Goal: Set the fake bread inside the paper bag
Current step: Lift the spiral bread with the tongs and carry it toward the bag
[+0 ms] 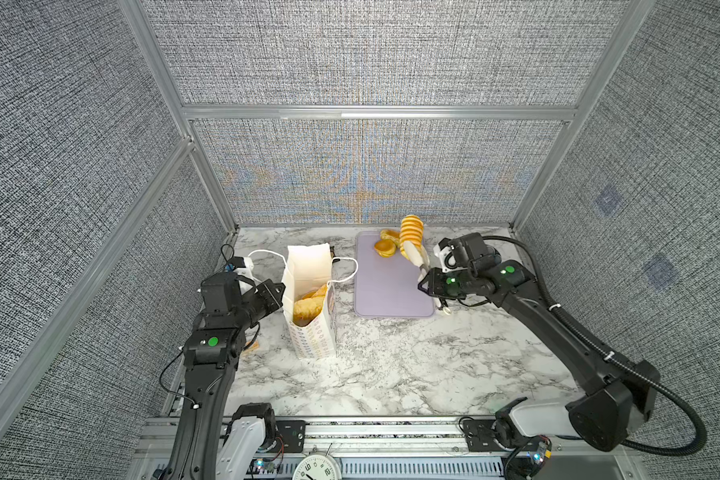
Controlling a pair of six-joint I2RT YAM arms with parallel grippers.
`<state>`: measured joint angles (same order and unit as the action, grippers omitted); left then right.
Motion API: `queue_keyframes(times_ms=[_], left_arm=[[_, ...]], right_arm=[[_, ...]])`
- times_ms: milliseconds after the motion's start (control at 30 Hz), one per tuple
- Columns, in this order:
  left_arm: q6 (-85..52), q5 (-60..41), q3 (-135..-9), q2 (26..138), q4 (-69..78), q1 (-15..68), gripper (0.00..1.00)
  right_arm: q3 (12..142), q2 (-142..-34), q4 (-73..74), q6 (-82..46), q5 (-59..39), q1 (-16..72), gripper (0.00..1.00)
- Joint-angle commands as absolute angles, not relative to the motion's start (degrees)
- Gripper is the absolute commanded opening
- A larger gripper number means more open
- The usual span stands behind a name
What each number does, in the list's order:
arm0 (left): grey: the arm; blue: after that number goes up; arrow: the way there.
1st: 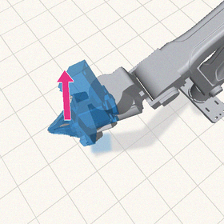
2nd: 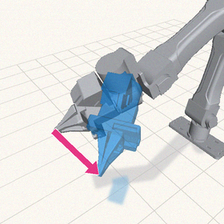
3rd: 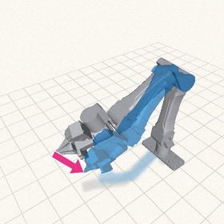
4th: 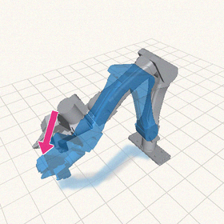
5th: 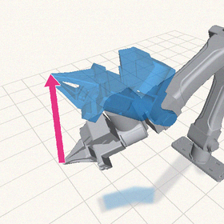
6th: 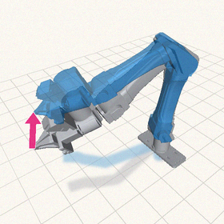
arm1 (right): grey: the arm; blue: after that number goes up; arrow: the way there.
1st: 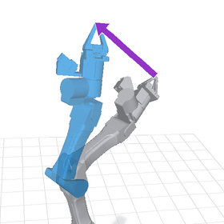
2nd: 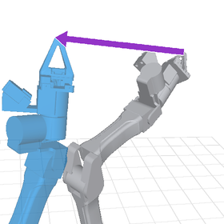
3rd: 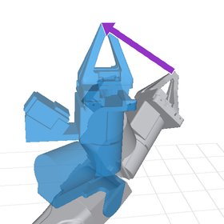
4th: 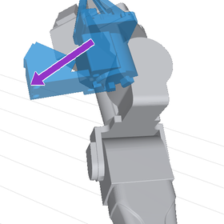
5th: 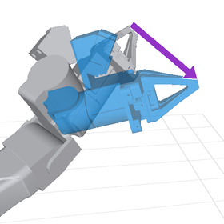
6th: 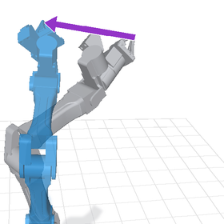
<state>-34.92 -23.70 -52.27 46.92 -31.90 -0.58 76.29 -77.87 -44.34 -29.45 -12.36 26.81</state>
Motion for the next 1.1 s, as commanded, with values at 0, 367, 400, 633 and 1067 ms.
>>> queue_keyframes(times_ms=[0,367,400,633,1067], left_arm=[[-35.46,-24.07,-52.57,46.77,-31.89,-0.67,0.00],[-35.86,-24.35,-52.46,46.67,-31.47,-0.64,0.00],[-35.86,-24.35,-52.46,46.67,-31.49,-0.68,0.00],[-35.86,-24.41,-52.32,46.59,-31.53,-0.68,0.00],[-36.03,-24.44,-52.45,47.07,-31.16,-0.67,0.00]], right_arm=[[77.72,-76.84,-44.75,-28.43,-13.40,27.16,0.33],[79.72,-74.03,-45.20,-28.27,-13.02,28.63,0.32],[79.79,-73.67,-44.95,-28.22,-12.94,28.89,0.32],[81.19,-71.56,-43.90,-27.56,-11.91,30.92,0.32],[82.21,-69.78,-40.83,-26.26,-12.46,34.44,0.32]])
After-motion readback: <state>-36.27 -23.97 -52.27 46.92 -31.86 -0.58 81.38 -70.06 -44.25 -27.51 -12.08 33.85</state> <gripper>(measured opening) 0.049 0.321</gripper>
